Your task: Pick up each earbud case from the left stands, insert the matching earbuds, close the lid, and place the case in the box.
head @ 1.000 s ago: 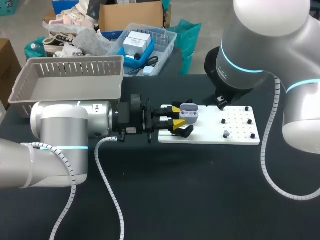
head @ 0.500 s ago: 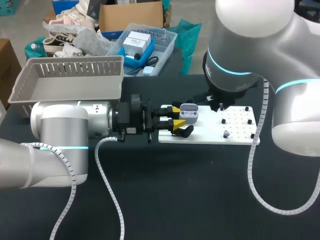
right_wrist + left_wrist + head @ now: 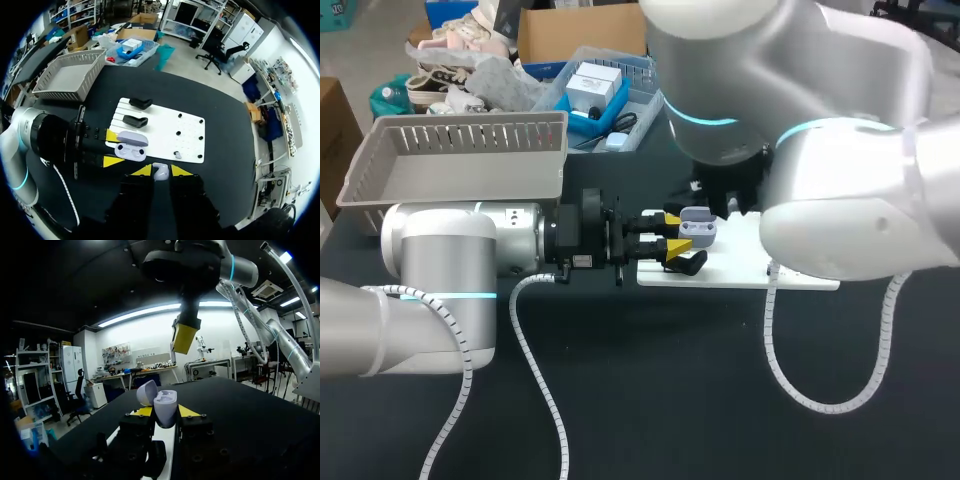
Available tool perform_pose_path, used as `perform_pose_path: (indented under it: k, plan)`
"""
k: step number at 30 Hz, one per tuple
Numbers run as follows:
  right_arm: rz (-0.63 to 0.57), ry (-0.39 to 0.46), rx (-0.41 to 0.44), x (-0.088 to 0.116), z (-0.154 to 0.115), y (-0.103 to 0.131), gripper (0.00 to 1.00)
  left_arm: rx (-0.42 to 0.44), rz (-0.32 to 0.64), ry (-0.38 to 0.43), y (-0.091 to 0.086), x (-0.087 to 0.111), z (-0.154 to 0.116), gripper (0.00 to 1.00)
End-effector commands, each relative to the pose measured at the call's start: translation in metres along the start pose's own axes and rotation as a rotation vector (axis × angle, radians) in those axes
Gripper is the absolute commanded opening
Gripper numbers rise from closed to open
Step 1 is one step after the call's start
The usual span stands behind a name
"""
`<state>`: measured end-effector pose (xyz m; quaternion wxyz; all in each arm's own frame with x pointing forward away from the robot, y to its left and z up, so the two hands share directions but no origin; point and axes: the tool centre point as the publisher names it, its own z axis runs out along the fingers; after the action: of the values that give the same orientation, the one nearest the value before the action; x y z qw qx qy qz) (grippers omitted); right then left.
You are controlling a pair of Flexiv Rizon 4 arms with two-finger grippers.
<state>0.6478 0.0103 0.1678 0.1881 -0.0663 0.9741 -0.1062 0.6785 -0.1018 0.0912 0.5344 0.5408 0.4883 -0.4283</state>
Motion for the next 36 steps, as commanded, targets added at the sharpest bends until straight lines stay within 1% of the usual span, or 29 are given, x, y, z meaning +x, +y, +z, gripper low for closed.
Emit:
perform_pose_path:
  k: [1, 24, 28, 30, 32, 33, 36]
  plan:
    - [0.002, 0.026, 0.053, -0.005, 0.003, 0.008, 0.0, 0.0, 0.001, -0.002, 0.0, 0.001, 0.0, 0.0]
    - [0.001, 0.027, 0.053, -0.005, 0.004, 0.009, 0.0, 0.0, 0.001, -0.002, 0.0, 0.001, 0.0, 0.0]
    - [0.054, 0.039, 0.07, -0.008, 0.007, 0.005, 0.0, 0.0, 0.001, -0.002, 0.0, 0.001, 0.0, 0.0]
    - [0.074, 0.046, 0.095, -0.008, 0.004, 0.002, 0.0, 0.0, 0.001, -0.002, 0.0, 0.001, 0.0, 0.0]
    - [0.1, 0.055, 0.096, -0.01, 0.0, -0.001, 0.0, 0.0, 0.001, -0.002, 0.0, 0.001, 0.0, 0.0]
    - [0.113, 0.056, 0.114, -0.012, -0.001, -0.002, 0.0, 0.0, 0.001, -0.002, 0.0, 0.001, 0.0, 0.0]
    - [0.132, 0.067, 0.122, -0.013, -0.007, -0.001, 0.0, 0.0, 0.001, -0.002, 0.0, 0.001, 0.0, 0.0]
